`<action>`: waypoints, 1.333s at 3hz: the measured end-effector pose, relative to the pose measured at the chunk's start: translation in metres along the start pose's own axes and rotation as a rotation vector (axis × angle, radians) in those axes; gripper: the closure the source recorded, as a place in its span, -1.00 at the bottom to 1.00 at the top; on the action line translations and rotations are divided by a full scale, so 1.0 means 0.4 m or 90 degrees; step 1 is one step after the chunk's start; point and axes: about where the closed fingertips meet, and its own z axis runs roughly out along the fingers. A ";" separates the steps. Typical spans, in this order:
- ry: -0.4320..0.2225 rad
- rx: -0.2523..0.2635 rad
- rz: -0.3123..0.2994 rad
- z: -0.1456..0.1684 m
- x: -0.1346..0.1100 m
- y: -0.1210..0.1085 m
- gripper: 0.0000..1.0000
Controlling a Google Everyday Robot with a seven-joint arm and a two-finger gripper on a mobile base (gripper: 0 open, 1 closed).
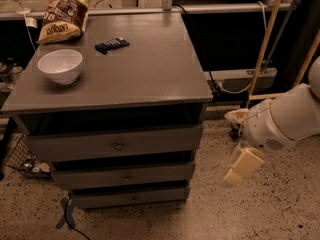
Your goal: Open middle drawer
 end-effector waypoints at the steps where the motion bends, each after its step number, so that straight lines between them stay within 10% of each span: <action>1: -0.052 -0.063 -0.060 0.260 -0.043 0.023 -1.00; 3: -0.094 -0.170 -0.098 0.594 -0.070 0.079 -1.00; 4: -0.089 -0.170 -0.094 0.604 -0.065 0.078 -1.00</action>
Offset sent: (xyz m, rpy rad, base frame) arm 0.0390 0.1554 -0.1947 0.1797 0.1009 0.3281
